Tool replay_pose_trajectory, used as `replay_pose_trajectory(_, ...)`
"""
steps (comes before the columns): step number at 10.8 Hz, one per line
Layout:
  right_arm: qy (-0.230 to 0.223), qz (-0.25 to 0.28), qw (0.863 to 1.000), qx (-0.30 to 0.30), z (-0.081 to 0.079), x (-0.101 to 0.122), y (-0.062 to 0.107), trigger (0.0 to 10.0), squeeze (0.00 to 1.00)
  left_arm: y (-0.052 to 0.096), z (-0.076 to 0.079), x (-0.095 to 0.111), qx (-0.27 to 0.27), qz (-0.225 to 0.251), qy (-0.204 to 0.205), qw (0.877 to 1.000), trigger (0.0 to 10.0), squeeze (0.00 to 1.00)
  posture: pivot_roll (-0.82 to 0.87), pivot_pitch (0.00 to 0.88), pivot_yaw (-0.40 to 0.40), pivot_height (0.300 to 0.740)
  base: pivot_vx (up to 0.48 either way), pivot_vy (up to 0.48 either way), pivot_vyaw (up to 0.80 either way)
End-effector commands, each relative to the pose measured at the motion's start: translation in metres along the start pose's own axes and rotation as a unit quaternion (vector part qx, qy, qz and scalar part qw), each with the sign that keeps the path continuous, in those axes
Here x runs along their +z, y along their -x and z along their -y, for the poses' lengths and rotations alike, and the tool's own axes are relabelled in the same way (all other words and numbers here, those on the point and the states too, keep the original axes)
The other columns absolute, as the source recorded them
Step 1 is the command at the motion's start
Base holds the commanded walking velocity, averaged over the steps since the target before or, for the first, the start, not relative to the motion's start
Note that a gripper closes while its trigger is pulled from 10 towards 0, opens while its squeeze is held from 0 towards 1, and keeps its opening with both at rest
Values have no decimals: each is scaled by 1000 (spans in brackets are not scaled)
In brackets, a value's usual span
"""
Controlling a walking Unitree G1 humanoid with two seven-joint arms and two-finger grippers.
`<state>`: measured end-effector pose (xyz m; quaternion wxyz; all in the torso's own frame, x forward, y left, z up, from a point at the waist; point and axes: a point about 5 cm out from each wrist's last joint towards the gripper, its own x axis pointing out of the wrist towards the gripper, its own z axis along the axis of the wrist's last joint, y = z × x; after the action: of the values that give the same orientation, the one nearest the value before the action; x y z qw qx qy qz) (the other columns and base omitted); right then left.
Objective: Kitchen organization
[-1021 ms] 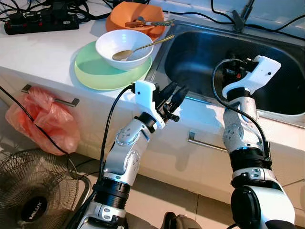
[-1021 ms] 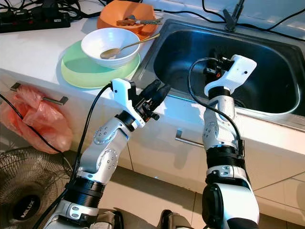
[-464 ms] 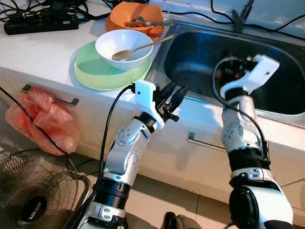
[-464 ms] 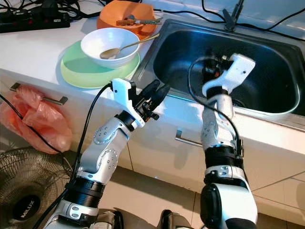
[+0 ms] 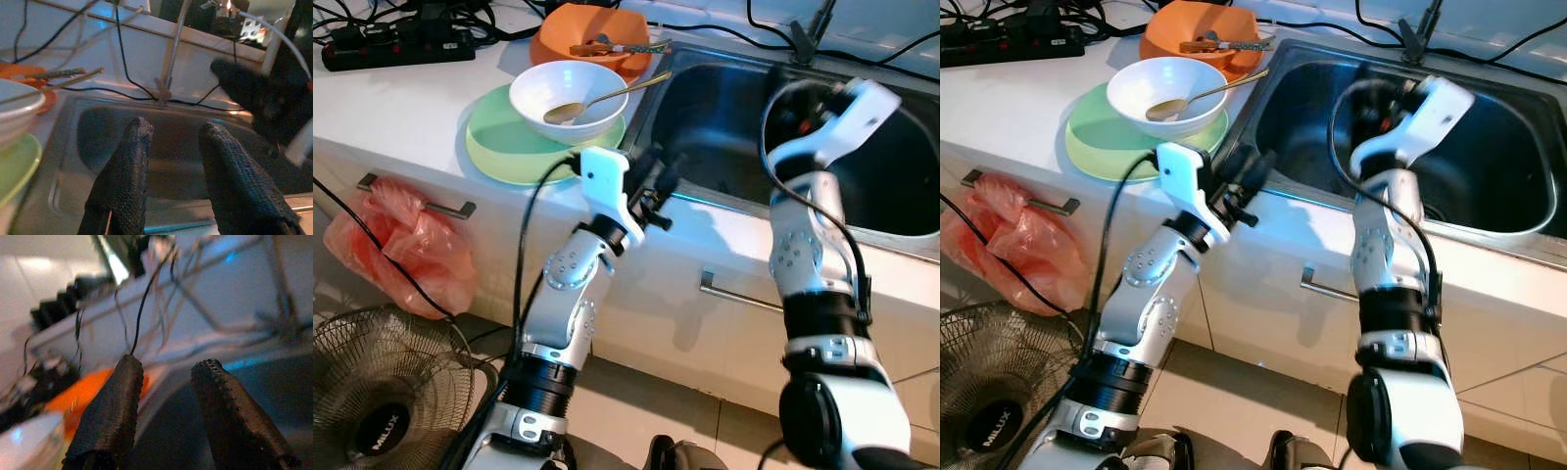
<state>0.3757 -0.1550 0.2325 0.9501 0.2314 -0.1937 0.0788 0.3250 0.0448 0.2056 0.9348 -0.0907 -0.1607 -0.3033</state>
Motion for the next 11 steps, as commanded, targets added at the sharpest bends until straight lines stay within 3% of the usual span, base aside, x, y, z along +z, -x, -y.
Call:
replay_pose_trajectory(1, -26, -80, 996, 21, 0, -32, 18, 10000, 0, -5, -1, 6, 5, 9, -35, 999, 10000, 0, 34, 154, -52, 740, 0, 0, 0)
replay_pose_trajectory(4, -51, -160, 986, -14, 11, -64, 41, 10000, 0, -8, -3, 14, 7, 17, -76, 997, 10000, 0, 34, 155, -44, 740, 0, 0, 0)
replay_pose_trajectory(5, -52, -163, 985, -12, 11, -65, 42, 10000, 0, -9, -3, 15, 8, 19, -84, 996, 10000, 0, 36, 154, -43, 740, 0, 0, 0)
replay_pose_trajectory(7, -46, -148, 988, -14, 11, -59, 39, 10000, 0, -11, -10, 20, 18, 24, -108, 994, 10000, 0, 39, 150, -40, 740, 0, 0, 0)
replay_pose_trajectory(10, 22, -76, 997, -1, 11, -23, 21, 10000, 0, -11, -12, 20, 17, 19, -121, 992, 10000, 0, 35, 146, -40, 740, 0, 0, 0)
replay_pose_trajectory(11, 25, -72, 997, 0, 11, -20, 19, 10000, 0, -11, -12, 19, 16, 19, -122, 992, 10000, 0, 32, 142, -40, 740, 0, 0, 0)
